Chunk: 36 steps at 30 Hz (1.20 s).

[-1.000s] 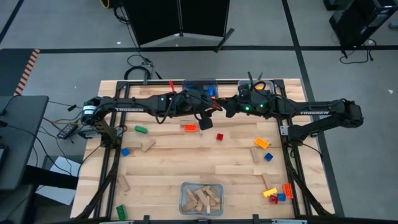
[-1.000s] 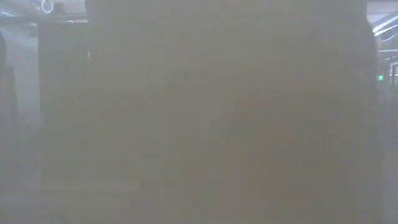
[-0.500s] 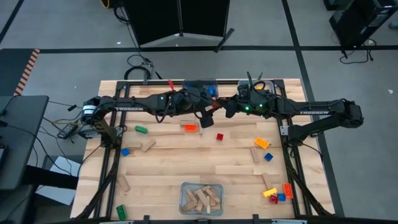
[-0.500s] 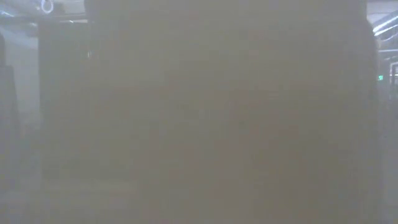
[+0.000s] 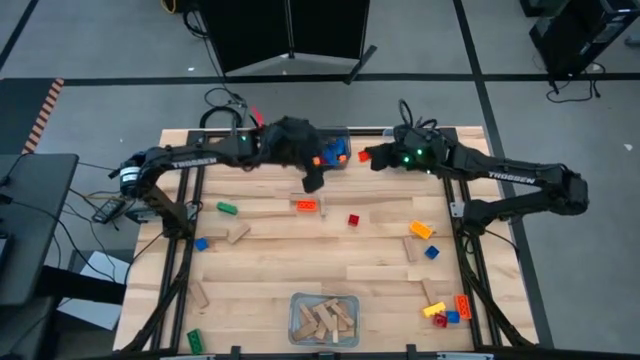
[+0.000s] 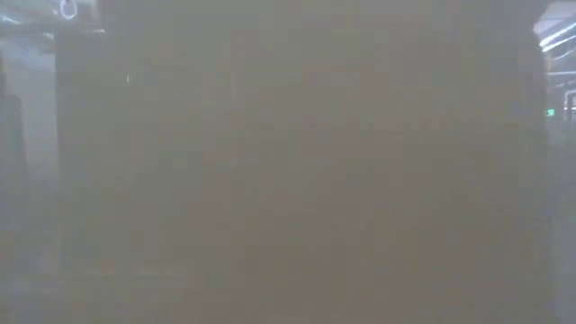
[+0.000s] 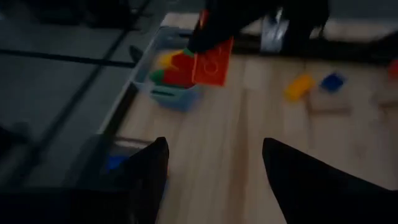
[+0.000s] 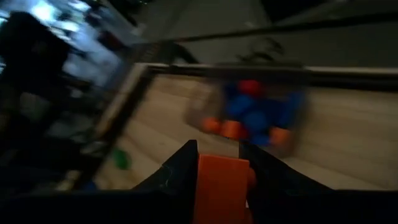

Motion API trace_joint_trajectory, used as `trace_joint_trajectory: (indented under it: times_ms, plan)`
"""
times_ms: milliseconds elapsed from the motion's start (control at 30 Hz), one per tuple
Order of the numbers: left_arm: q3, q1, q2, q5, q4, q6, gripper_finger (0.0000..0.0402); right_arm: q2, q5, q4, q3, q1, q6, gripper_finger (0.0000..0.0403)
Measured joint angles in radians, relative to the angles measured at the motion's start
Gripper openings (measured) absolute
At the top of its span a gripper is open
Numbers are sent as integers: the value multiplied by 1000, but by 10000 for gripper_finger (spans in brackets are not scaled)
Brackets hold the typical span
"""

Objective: Sort blocks by size
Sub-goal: Put the large orange game piece into the transparent bin

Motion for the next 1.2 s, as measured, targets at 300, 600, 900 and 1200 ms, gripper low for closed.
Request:
trace_joint_trajectory:
  times_ms: [300,600,900,1200]
  plan:
    - [-188,139,-70,124,60,-72,266,22,-54,-324,45,-241,-27,113]
    - [-281,180,-141,104,78,-62,266,228,-59,-620,244,-438,-221,114]
    - [-287,192,-152,104,70,-38,266,538,-136,-829,468,-515,-397,117]
    - [-287,192,-152,104,49,-39,266,681,-208,-871,535,-527,-419,155]
